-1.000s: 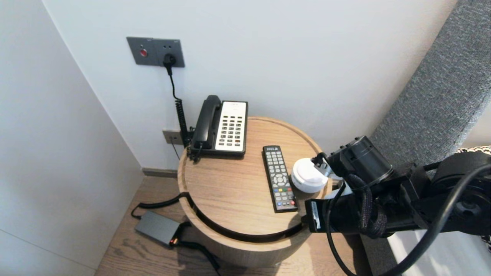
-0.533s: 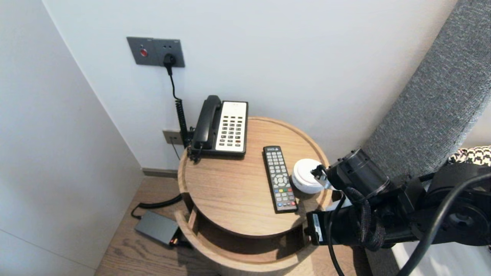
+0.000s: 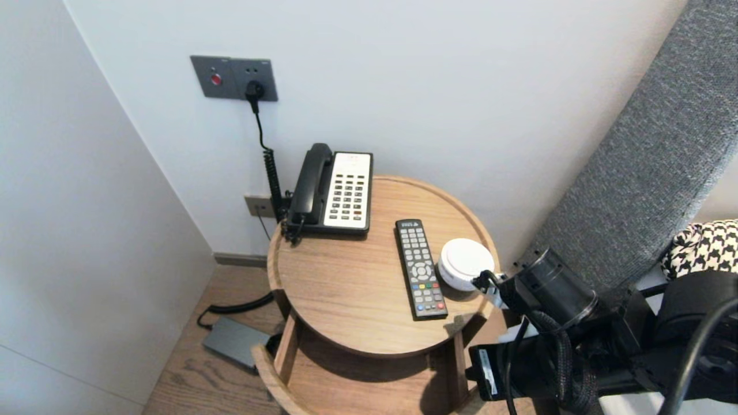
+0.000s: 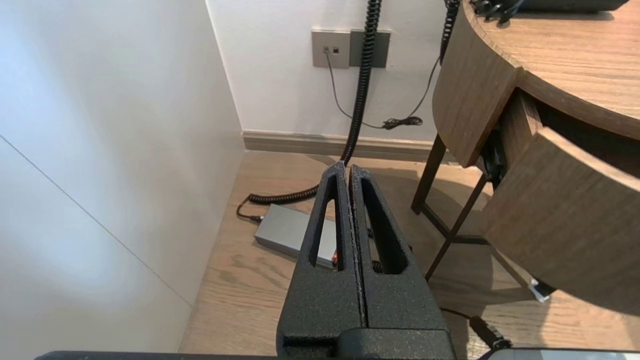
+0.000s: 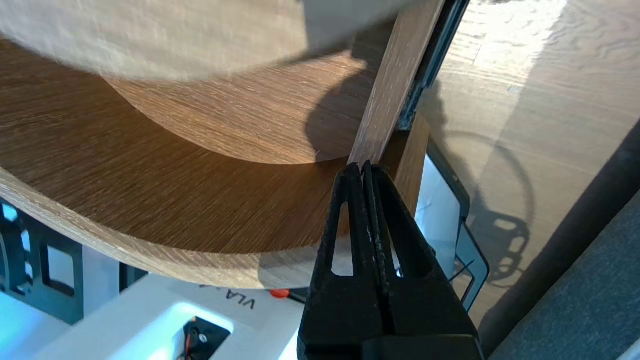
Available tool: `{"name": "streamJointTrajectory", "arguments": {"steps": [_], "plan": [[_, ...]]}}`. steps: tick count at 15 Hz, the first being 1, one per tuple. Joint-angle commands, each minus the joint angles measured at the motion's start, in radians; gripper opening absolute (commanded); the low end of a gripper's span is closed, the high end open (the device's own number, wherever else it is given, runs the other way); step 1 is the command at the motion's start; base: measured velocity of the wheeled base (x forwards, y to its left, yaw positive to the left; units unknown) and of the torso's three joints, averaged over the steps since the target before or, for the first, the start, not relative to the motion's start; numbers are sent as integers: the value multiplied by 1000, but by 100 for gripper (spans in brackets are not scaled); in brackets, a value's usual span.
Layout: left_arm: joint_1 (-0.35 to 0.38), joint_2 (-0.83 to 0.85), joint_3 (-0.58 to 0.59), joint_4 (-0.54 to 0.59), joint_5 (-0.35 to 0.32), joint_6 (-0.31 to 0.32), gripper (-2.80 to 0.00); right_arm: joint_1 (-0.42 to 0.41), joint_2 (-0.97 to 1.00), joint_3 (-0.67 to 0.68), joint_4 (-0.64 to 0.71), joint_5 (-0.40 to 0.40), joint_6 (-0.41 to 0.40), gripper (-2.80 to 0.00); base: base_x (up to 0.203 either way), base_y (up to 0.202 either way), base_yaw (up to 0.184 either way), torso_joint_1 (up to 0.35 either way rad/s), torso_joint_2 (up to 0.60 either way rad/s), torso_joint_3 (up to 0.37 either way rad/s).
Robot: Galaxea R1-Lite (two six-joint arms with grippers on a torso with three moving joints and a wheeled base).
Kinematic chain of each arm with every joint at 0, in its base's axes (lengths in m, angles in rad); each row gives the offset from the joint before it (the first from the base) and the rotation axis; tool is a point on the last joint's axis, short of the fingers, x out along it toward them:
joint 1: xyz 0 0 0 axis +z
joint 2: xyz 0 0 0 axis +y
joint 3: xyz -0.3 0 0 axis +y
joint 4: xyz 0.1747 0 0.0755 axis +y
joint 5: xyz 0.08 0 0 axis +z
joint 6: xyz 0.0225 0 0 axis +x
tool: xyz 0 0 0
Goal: Open the nightstand drawer
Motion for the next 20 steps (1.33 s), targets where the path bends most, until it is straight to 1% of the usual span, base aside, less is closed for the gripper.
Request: {"name": "streamJointTrajectory", "arguments": {"steps": [1,3,10,20], "plan": [[0,0,12,-1,0,0,-280,9,-14,21,-2,13,3,-280,0,0,0,0,0,0],[0,0,12,-1,0,0,-280,14,-17,28,-1,25,3,-280,0,0,0,0,0,0],[0,0,12,-1,0,0,-280,64,-45,86,-3,27,-12,-280,0,0,0,0,0,0],[0,0,12,-1,0,0,-280,75,-77,125,-6,27,-29,-280,0,0,0,0,0,0]]}}
